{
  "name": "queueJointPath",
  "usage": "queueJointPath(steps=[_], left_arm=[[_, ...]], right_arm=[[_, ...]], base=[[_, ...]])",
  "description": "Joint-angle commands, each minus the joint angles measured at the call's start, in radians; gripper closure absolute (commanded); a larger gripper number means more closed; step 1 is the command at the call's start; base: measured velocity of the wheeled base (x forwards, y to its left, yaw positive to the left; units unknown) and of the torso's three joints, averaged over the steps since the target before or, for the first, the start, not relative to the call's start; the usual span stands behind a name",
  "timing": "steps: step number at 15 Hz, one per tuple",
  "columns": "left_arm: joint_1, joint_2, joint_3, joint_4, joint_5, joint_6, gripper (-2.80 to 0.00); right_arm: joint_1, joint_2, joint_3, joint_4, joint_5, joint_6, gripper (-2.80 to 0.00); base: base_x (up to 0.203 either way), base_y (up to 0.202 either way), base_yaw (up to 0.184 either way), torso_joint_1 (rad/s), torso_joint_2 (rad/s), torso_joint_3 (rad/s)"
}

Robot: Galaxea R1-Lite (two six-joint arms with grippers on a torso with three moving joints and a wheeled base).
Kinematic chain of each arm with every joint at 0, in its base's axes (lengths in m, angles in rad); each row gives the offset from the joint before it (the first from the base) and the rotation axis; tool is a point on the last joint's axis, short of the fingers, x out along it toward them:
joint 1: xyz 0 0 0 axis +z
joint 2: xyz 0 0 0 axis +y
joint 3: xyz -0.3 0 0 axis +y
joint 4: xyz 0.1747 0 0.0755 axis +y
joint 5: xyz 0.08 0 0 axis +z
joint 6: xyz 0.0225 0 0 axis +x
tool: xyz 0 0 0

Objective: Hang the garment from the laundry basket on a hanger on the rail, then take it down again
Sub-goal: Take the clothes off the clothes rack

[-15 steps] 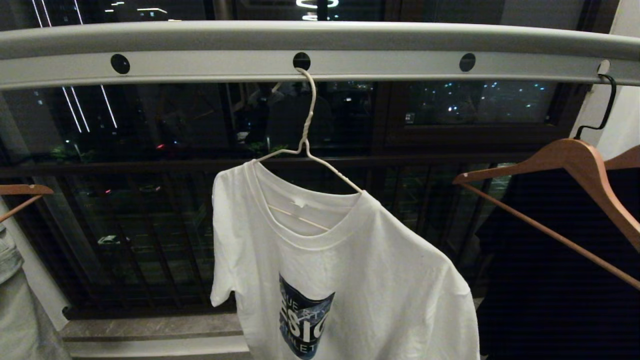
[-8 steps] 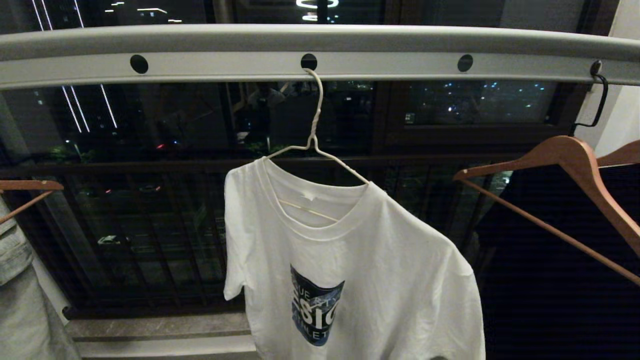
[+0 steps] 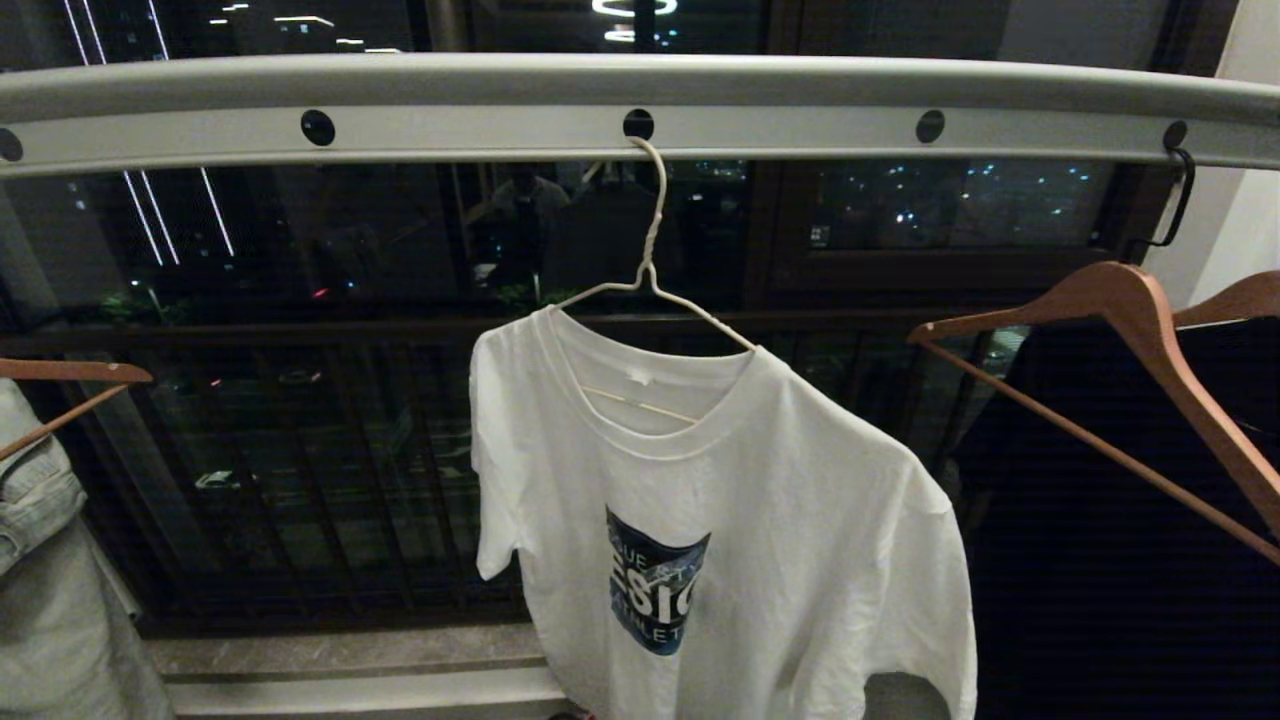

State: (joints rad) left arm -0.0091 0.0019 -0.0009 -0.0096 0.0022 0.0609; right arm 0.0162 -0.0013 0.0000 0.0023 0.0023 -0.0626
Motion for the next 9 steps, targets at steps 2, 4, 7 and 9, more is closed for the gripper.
queueJointPath(steps=[2,4,7,9], left_arm=[[0.0,0.0,0.0,-0.001,0.001,-0.057,0.0],[0.0,0.0,-0.001,-0.001,0.001,-0.064,0.0],[0.0,0.0,-0.001,-0.001,0.002,-0.067,0.0],[0.0,0.0,-0.001,-0.001,0.004,-0.072,0.0]], right_arm=[[-0.001,0.001,0.002,-0.002,0.0,0.015,0.0],[0.001,0.001,0.002,-0.001,0.001,0.008,0.0],[0.001,0.001,0.002,-0.002,0.001,0.015,0.0],[0.001,0.001,0.002,-0.002,0.001,0.013,0.0]], base=[[0.0,0.0,0.0,0.0,0.0,0.0],[0.0,0.0,0.0,0.0,0.0,0.0],[0.0,0.0,0.0,0.0,0.0,0.0],[0.0,0.0,0.0,0.0,0.0,0.0]])
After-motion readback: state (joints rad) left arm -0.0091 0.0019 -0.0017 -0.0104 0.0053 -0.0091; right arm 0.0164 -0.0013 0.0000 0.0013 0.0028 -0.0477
